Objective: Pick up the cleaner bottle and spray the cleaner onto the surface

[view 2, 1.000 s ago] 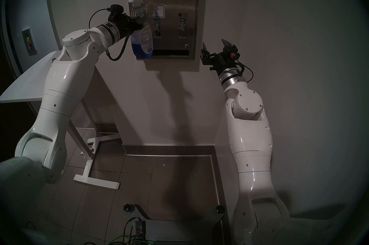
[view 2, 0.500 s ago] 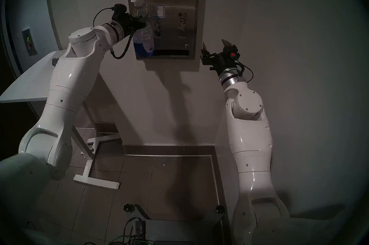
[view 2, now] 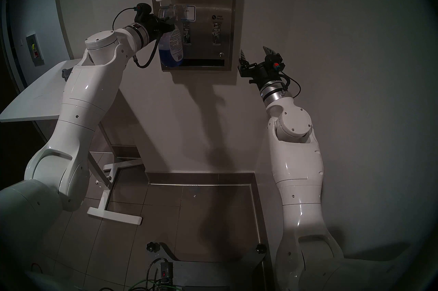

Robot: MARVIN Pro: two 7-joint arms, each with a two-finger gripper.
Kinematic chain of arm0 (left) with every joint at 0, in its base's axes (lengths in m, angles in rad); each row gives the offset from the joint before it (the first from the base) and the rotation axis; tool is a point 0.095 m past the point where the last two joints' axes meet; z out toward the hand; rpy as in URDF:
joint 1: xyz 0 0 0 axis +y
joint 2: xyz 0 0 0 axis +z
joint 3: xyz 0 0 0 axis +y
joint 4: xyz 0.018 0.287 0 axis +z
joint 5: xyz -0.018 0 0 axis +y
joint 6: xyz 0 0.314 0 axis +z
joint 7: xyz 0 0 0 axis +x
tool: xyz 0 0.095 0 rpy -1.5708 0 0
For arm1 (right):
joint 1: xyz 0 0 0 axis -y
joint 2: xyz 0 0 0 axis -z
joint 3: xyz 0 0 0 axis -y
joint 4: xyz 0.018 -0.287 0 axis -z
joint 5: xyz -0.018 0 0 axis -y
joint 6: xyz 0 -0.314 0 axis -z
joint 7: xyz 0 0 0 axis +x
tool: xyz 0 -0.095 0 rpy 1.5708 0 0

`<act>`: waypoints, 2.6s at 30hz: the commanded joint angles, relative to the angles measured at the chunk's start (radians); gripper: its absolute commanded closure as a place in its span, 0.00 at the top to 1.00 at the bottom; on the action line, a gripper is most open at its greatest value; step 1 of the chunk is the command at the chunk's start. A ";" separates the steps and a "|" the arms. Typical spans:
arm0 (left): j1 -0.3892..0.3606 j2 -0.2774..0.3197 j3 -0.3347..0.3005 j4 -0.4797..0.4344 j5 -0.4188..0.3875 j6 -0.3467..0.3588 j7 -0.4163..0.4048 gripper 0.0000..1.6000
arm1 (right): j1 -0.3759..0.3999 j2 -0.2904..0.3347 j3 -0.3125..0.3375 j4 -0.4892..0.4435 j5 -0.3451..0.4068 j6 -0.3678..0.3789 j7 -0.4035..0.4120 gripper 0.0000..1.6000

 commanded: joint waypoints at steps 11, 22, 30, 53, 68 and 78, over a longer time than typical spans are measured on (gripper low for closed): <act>-0.091 -0.011 -0.024 -0.031 -0.003 -0.033 -0.001 0.00 | 0.034 -0.004 -0.001 -0.036 0.000 -0.008 0.000 1.00; -0.066 -0.006 -0.022 -0.059 -0.012 -0.010 -0.018 0.00 | 0.034 -0.006 0.000 -0.036 -0.002 -0.007 0.001 1.00; -0.046 0.012 -0.031 -0.089 -0.003 0.013 -0.009 0.00 | 0.034 -0.007 0.001 -0.037 -0.003 -0.007 0.002 1.00; 0.011 0.043 -0.049 -0.209 -0.020 0.094 0.022 0.00 | 0.034 -0.011 0.004 -0.037 -0.007 -0.007 0.005 1.00; 0.050 0.059 -0.070 -0.292 -0.043 0.150 0.051 0.00 | 0.034 -0.013 0.006 -0.037 -0.008 -0.007 0.007 1.00; 0.067 0.069 -0.084 -0.330 -0.055 0.170 0.068 0.00 | 0.034 -0.014 0.007 -0.037 -0.010 -0.007 0.008 1.00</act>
